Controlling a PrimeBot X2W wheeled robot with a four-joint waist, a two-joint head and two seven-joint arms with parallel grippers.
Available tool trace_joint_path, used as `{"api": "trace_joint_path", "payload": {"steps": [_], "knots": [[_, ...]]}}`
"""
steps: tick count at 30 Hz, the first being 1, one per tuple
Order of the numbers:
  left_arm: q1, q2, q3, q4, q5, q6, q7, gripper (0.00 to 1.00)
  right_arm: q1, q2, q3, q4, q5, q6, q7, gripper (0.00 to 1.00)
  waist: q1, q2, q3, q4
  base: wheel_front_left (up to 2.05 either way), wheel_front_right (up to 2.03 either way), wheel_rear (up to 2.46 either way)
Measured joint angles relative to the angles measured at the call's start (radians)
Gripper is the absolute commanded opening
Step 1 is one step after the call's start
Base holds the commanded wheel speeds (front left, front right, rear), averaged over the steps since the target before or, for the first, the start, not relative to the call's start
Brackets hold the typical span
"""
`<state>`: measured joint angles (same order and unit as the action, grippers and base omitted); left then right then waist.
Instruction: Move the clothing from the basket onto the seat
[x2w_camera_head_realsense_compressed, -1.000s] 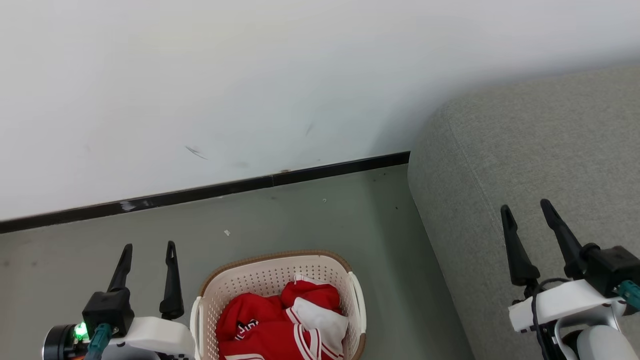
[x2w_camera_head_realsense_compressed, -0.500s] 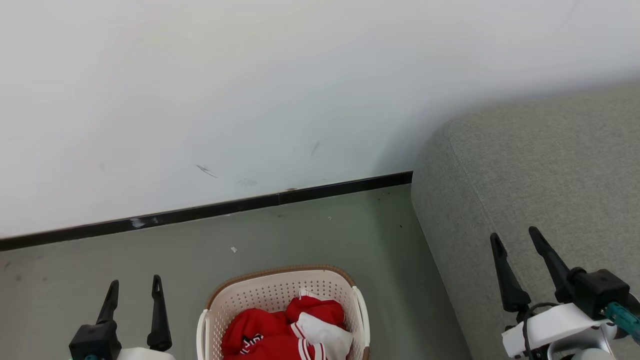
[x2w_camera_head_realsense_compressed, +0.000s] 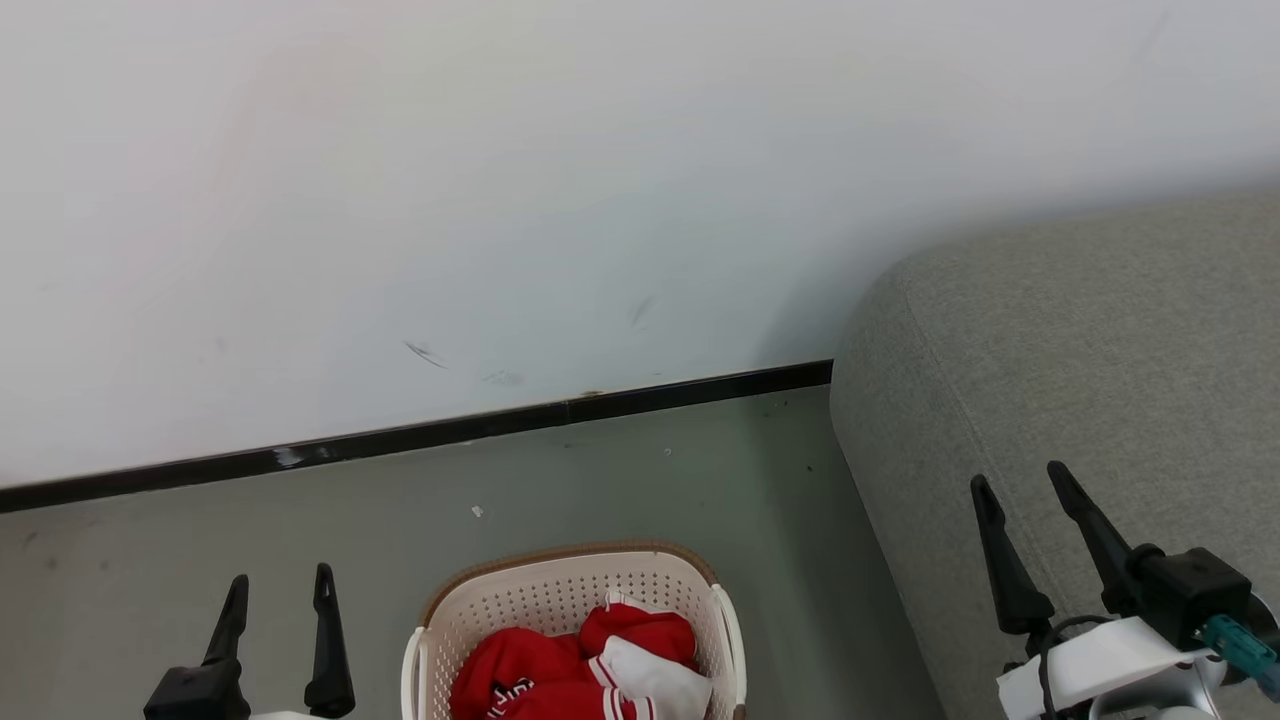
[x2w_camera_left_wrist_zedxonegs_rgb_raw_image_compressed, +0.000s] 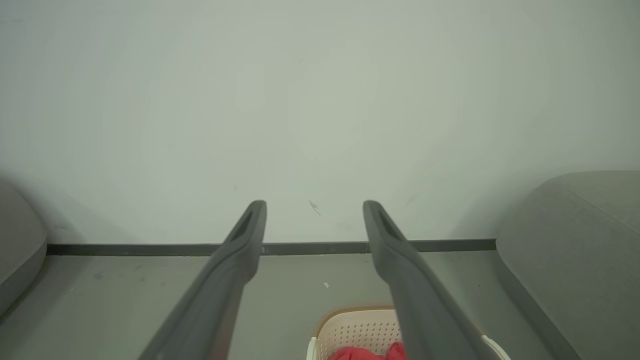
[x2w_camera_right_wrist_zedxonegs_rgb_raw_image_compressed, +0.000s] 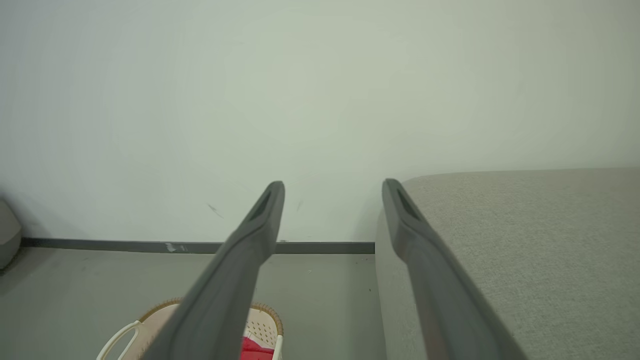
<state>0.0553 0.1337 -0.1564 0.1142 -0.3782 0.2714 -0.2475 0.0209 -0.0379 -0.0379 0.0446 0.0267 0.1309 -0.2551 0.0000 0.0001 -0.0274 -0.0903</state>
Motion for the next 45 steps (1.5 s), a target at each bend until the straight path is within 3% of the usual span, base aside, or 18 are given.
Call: {"api": "trace_joint_path", "payload": {"steps": [31, 38, 45], "knots": [[0.036, 0.042, -0.035, -0.085, 0.022, 0.007, 0.055, 1.0, 0.02, 0.0, 0.02, -0.038, 0.019, 0.0, 0.0, 1.0, 0.0, 0.0, 0.059, 0.013, 0.0, 0.0, 0.0], [-0.001, 0.065, -0.066, -0.068, 0.048, -0.012, 0.08, 1.0, 0.017, 0.0, 0.028, -0.06, 0.019, 0.0, 0.0, 1.0, 0.0, 0.0, 0.095, 0.012, 0.0, 0.0, 0.0], [-0.076, 0.1, -0.122, -0.022, 0.084, -0.06, 0.121, 1.0, 0.014, 0.0, 0.019, -0.083, 0.019, 0.0, 0.0, 1.0, 0.0, 0.0, 0.14, 0.006, 0.0, 0.0, 0.0]]}}
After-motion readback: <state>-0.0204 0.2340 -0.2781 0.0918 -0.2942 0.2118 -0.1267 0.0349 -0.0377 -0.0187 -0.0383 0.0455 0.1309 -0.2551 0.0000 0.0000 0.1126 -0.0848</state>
